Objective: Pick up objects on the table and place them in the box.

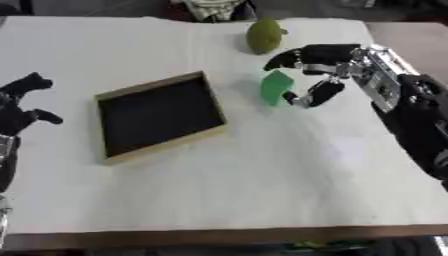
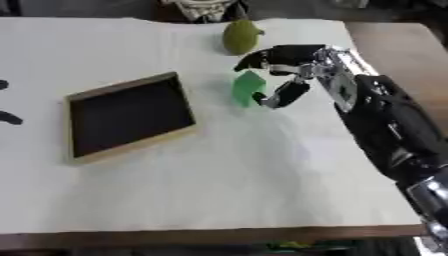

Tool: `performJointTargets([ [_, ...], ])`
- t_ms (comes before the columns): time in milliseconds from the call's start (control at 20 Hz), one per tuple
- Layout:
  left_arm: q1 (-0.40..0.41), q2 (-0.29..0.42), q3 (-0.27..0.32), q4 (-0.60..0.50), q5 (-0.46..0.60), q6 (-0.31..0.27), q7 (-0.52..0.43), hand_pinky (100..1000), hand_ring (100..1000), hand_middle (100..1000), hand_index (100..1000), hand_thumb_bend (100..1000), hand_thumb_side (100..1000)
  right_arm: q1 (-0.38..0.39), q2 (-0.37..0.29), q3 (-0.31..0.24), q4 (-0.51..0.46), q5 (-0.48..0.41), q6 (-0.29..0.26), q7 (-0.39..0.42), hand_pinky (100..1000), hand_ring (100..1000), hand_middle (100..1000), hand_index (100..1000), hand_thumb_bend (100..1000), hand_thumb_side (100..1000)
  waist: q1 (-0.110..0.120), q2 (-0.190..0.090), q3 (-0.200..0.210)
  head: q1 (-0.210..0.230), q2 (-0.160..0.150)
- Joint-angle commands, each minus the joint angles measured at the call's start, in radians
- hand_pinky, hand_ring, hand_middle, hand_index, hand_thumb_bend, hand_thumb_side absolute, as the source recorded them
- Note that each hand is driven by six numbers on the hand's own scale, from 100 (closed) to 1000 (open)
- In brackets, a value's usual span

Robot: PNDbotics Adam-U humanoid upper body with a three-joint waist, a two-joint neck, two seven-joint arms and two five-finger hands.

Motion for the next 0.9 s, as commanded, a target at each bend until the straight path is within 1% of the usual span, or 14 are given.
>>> performJointTargets([
  [50,-0.007,0.015,-0.002,-0.011,0.004,-0.002,-0.004,559,989,750,840,498,852,-0.024,-0.019,-0.015,-0.004,0.007,-0.006,0.010,935,968,936,1000,100,409,0.003,-0.013,0.001,-0.003,0.005],
  [650,-0.009,0.014,-0.004,-0.012,0.005,-0.004,-0.008,560,991,751,840,494,854,-0.022,-0.002,-0.028,0.049,0.053,-0.005,0.000,934,968,933,1000,100,481,0.007,-0.010,0.006,-0.005,0.005],
  [900,-0.008,0.013,-0.004,-0.012,0.005,-0.004,-0.010,560,991,751,840,493,857,-0.022,0.003,-0.037,0.070,0.083,-0.002,-0.009,934,967,933,1000,100,481,0.008,-0.008,0.007,-0.006,0.005],
])
